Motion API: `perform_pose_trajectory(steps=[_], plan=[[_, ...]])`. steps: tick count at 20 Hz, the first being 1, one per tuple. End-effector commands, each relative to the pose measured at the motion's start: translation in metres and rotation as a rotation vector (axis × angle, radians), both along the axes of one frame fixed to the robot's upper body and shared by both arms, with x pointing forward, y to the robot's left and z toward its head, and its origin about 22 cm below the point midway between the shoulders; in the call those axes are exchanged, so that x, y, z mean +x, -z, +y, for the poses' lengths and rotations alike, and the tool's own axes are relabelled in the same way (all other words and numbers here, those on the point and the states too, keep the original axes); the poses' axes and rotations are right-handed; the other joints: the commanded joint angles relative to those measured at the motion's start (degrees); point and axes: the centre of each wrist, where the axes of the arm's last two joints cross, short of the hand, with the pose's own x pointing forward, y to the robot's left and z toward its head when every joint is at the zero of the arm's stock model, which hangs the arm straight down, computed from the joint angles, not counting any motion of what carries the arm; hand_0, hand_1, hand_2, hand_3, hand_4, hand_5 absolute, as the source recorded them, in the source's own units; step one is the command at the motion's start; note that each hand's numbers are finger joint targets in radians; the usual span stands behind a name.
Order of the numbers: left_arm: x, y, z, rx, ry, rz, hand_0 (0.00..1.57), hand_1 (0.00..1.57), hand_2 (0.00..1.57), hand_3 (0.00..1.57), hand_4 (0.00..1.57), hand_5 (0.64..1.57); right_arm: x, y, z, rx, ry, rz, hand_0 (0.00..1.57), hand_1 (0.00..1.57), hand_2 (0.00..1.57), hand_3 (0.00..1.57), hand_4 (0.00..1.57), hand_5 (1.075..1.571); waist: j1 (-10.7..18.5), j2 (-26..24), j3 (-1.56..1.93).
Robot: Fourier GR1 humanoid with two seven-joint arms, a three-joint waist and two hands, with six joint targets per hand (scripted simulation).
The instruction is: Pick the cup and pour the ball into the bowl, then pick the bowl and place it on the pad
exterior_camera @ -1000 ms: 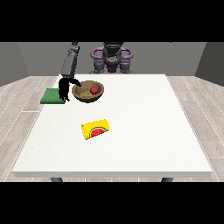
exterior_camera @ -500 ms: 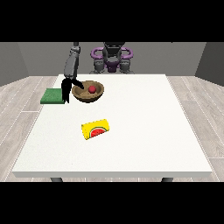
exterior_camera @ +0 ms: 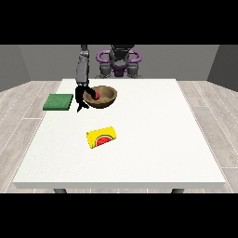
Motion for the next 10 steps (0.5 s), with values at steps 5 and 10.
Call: perform_pose_trajectory(steps=[5,10], plan=[[0.008,0.015,0.011,-0.027,-0.006,0.046,0.00,0.00,0.00,0.00,0.00,1.548,0.001,-0.013,-0.023,-0.249,0.104,0.263,1.57,1.57,1.57,1.57,1.17,1.463,-0.54,-1.03,1.84],[0.014,0.065,0.051,-0.074,-0.095,0.181,0.00,0.00,0.00,0.00,0.00,1.545,0.011,-0.070,-0.022,-0.350,0.066,0.361,1.57,1.57,1.57,1.57,1.26,1.456,-5.42,-8.62,1.77]])
